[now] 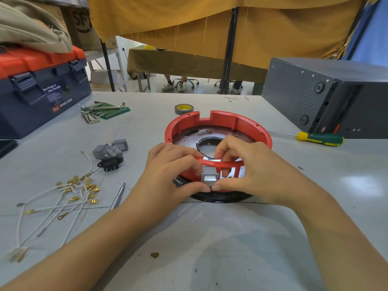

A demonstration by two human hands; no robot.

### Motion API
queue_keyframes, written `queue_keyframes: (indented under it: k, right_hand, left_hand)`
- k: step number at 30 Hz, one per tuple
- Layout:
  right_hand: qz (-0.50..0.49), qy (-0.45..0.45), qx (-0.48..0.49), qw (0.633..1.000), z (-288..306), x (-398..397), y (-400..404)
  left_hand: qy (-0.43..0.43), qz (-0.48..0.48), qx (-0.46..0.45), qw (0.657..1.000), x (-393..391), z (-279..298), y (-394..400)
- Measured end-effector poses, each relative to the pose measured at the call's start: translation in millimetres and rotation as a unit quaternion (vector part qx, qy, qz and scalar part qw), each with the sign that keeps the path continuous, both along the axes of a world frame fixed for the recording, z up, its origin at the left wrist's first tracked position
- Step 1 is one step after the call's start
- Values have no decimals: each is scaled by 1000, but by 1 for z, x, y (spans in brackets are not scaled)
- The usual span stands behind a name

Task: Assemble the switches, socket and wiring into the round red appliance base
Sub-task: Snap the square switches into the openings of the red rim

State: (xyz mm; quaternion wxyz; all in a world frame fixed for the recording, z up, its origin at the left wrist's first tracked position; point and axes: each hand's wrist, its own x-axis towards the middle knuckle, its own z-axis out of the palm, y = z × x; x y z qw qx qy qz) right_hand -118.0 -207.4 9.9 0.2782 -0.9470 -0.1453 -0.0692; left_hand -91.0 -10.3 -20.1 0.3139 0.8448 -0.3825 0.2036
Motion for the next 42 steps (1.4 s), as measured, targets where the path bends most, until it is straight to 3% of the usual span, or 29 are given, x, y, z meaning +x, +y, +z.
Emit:
queue_keyframes:
  k: [7,23,42]
  right_hand:
    - [6,6,7,1000,4,-3,2]
    - [7,41,52,998,7,0,-4]
    - [-8,-7,-4,1000,0,3,-6]
  left_hand:
    - [82,0,-46,996,1,3,1]
    - [70,-28,-10,997,6,7,8]
    - [46,13,-10,999,7,3,4]
